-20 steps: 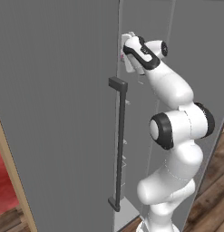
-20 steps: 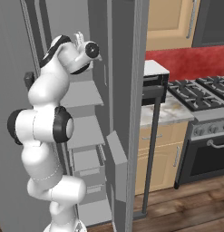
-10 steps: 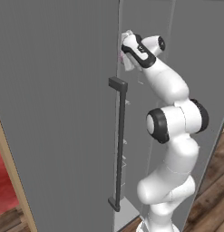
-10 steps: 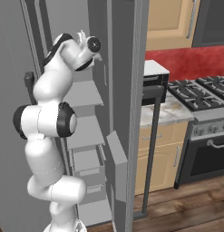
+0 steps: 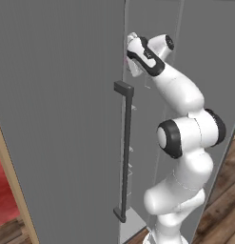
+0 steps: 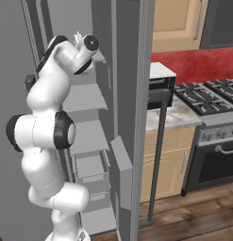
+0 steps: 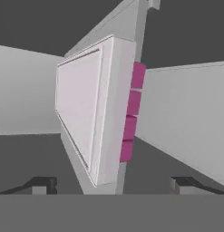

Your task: The ice cube tray has been filled with water. Take the tray and place it in the freezer to make ice. Close the freezer door after placing the tray.

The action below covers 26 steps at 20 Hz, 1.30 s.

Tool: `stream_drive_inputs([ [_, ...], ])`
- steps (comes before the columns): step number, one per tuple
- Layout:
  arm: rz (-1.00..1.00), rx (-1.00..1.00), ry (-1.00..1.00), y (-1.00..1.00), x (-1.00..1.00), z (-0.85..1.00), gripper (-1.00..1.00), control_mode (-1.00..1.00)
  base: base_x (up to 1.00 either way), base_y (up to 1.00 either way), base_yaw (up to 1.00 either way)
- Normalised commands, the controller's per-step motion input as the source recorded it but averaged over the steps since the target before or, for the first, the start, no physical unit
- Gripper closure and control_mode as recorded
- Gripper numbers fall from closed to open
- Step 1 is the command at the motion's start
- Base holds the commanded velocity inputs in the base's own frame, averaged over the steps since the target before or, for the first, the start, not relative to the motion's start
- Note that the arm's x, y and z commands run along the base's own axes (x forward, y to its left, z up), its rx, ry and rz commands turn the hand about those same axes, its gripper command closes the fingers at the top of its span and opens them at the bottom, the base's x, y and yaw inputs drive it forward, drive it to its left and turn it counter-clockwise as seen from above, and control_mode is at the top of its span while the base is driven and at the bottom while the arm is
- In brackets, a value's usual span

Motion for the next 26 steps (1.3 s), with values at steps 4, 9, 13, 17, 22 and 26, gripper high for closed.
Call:
stream_drive_inputs([
  [4, 0.00, -0.01, 0.00, -0.46, -1.00, -0.09, -1.00, -1.00, 0.00, 0.00, 0.00],
  [9, 0.00, 0.00, -0.01, -0.52, -1.00, 0.00, -1.00, -1.00, 0.00, 0.00, 0.00],
  [13, 0.00, 0.00, -0.06, -0.24, -1.00, 0.00, -1.00, -1.00, 0.00, 0.00, 0.00],
  [17, 0.00, 0.00, -0.10, -0.01, -1.00, 0.00, -1.00, -1.00, 0.00, 0.00, 0.00],
  [22, 0.00, -0.04, -0.05, 0.08, -1.00, 0.00, -1.00, -1.00, 0.00, 0.00, 0.00],
  [26, -0.04, -0.02, -0.05, 0.01, -0.92, -0.03, -1.00, -1.00, 0.00, 0.00, 0.00],
])
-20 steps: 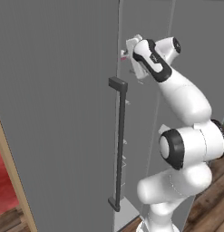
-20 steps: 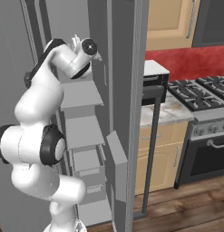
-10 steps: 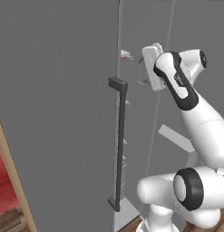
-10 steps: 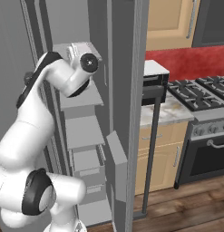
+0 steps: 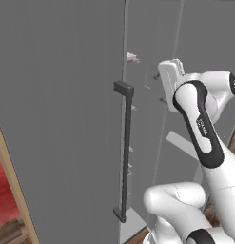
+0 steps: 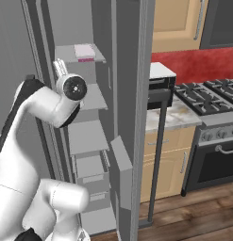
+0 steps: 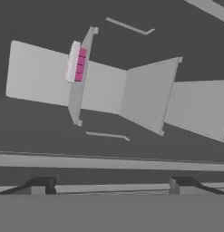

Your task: The ice cube tray has been filled with water. Take the tray and place it in the freezer to make ice. Close the freezer door after placing the tray.

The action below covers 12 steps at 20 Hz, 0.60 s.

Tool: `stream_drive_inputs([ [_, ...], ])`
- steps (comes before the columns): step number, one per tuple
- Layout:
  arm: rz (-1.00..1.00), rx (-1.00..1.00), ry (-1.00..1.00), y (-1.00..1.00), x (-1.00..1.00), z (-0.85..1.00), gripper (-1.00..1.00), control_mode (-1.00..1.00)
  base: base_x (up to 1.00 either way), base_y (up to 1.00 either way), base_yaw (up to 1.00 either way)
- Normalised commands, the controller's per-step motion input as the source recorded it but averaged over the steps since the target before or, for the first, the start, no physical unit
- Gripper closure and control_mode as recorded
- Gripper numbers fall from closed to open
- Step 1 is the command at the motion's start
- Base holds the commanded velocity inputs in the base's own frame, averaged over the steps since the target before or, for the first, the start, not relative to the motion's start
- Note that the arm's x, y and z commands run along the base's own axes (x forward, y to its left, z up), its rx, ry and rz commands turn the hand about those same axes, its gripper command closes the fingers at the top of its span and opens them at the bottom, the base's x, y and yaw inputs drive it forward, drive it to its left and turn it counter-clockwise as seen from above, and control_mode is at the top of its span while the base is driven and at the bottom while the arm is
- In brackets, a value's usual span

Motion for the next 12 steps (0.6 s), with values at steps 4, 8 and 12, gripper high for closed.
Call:
stream_drive_inputs([
  [4, -0.12, 0.00, 0.00, -0.04, -0.69, 0.00, -1.00, -1.00, 0.00, 0.00, 0.00],
  [8, -0.12, 0.00, 0.00, -0.11, -0.57, 0.00, -1.00, -1.00, 0.00, 0.00, 0.00],
  [12, -0.08, 0.00, -0.01, -0.13, -0.51, 0.01, -1.00, -1.00, 0.00, 0.00, 0.00],
])
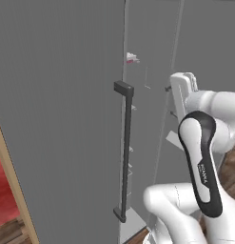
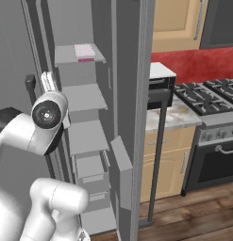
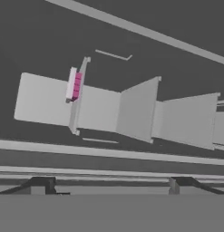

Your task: The ice cube tray has been filled with water. Take the tray and place it in the freezer to make ice. Close the freezer door after placing the tray.

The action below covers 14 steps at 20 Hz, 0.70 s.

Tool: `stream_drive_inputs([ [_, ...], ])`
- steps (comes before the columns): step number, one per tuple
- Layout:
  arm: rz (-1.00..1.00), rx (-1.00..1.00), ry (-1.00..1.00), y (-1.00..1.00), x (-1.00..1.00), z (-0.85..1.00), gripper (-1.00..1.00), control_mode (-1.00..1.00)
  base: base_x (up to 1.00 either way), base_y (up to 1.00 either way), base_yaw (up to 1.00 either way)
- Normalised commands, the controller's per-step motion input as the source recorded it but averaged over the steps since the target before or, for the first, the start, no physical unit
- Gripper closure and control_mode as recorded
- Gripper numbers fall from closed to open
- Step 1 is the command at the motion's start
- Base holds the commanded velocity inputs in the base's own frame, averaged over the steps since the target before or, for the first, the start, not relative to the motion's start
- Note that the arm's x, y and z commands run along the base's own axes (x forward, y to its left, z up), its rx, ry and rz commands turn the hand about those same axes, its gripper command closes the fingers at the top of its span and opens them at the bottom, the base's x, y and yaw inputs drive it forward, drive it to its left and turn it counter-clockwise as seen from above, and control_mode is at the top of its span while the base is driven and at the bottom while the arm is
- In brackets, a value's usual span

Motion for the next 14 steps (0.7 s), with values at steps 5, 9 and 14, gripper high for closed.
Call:
stream_drive_inputs([
  [5, -0.07, 0.00, 0.00, -0.15, -0.42, 0.00, -1.00, -1.00, 0.00, 0.00, 0.00],
  [9, -0.14, 0.00, 0.00, -0.19, -0.53, 0.00, -1.00, -1.00, 0.00, 0.00, 0.00],
  [14, -0.05, 0.00, 0.00, -0.03, -0.17, 0.00, -1.00, 1.00, -0.26, 0.00, -0.05],
])
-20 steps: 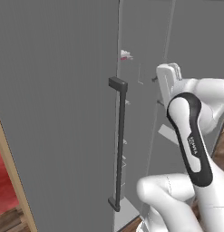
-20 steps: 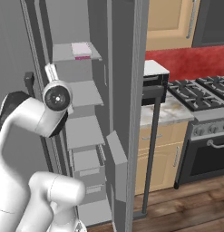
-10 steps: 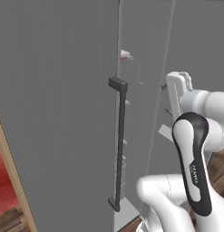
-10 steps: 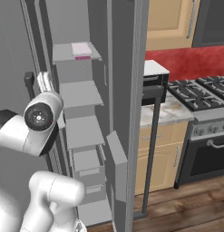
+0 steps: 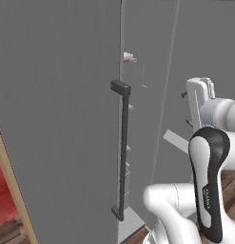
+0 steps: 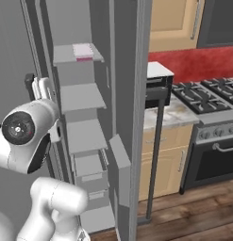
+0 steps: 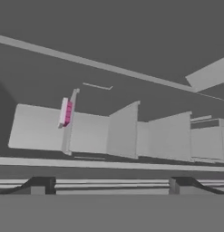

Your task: The ice cube tray has been filled with water. Take the tray and place it in the freezer to make ice. Close the freezer door after placing the tray.

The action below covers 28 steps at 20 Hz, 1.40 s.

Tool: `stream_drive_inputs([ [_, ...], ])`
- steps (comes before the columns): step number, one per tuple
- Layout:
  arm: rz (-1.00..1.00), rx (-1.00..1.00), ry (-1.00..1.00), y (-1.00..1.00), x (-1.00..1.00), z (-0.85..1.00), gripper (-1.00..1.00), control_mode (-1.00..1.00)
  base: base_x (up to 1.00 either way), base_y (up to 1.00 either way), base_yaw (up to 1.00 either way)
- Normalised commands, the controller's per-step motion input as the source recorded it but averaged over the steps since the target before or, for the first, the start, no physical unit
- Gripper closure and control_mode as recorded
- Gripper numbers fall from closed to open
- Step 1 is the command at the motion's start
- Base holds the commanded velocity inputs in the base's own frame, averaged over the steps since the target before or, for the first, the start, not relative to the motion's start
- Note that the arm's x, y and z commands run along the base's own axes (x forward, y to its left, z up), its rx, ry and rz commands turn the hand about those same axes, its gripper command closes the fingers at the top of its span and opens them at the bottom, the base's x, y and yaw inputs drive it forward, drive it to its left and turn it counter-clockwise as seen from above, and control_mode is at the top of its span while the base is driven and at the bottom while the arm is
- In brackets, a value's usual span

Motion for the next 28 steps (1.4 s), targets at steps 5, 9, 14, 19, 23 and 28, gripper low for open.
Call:
stream_drive_inputs([
  [5, 0.00, 0.00, 0.00, 0.00, 0.00, 0.00, -1.00, 1.00, -0.55, -0.13, -0.01],
  [9, 0.00, 0.00, 0.00, 0.00, 0.00, 0.00, -1.00, 1.00, -0.50, -0.02, 0.01],
  [14, 0.00, 0.00, 0.00, 0.00, 0.00, 0.00, -1.00, 1.00, -0.21, 0.00, 0.07],
  [19, 0.00, 0.00, 0.00, 0.00, 0.00, 0.00, -1.00, 1.00, 0.00, 0.00, 0.20],
  [23, 0.00, 0.00, 0.00, 0.00, 0.00, 0.00, -1.00, 1.00, -0.01, -0.05, 0.28],
  [28, 0.00, 0.00, 0.00, 0.00, 0.00, 0.00, -1.00, 1.00, -0.15, -0.18, 0.32],
])
